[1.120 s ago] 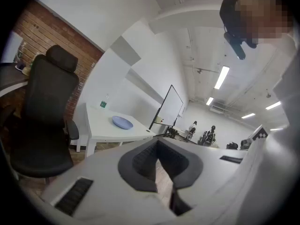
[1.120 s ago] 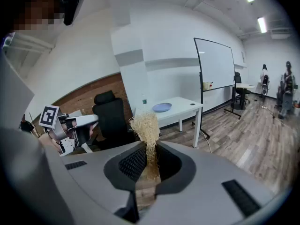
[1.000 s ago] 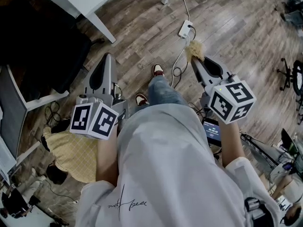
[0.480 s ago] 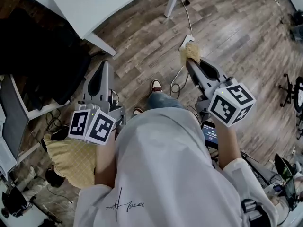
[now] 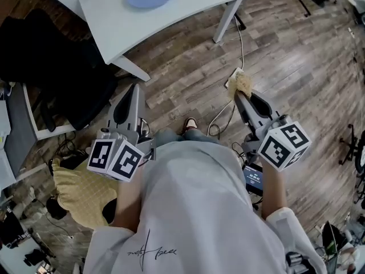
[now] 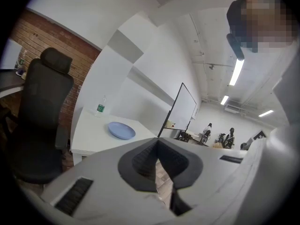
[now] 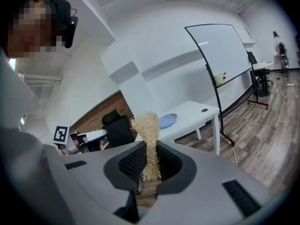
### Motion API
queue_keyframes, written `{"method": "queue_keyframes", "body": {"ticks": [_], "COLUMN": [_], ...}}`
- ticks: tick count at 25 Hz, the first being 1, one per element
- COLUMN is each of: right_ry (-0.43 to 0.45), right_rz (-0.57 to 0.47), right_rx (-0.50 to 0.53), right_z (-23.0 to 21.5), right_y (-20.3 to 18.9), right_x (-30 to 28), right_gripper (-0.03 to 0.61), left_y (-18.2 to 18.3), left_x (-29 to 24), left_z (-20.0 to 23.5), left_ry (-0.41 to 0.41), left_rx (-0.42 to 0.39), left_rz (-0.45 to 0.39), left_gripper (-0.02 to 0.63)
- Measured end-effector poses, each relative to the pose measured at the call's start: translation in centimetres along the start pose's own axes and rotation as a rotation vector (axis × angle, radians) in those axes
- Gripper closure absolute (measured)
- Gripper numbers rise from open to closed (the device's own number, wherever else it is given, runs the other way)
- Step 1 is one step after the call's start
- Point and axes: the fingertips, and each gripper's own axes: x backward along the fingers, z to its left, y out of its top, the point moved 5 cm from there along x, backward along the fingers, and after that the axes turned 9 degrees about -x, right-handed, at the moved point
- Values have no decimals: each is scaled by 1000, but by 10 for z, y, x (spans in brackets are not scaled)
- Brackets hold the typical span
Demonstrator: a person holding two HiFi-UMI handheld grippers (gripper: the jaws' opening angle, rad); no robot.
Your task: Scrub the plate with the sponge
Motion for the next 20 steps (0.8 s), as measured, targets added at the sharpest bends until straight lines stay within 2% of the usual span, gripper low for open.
{"method": "queue_keyframes", "body": {"ticks": [8, 15, 20], "right_ry": [52, 28, -2], "right_rz": [57, 68, 89], "right_rx": [31, 36, 28], "right_z": [-9, -30, -40], "right_y": [16, 41, 67], "right_x": [-31, -66, -109], "right_gripper": [537, 537, 537], "left_y": [12, 18, 27], "left_x": [-21, -71, -111], "left_z": [16, 51, 78], "left_ry": [40, 50, 41], "left_rx": [13, 31, 24], "left_rz": [-17, -29, 7], "left_gripper": [620, 620, 620]}}
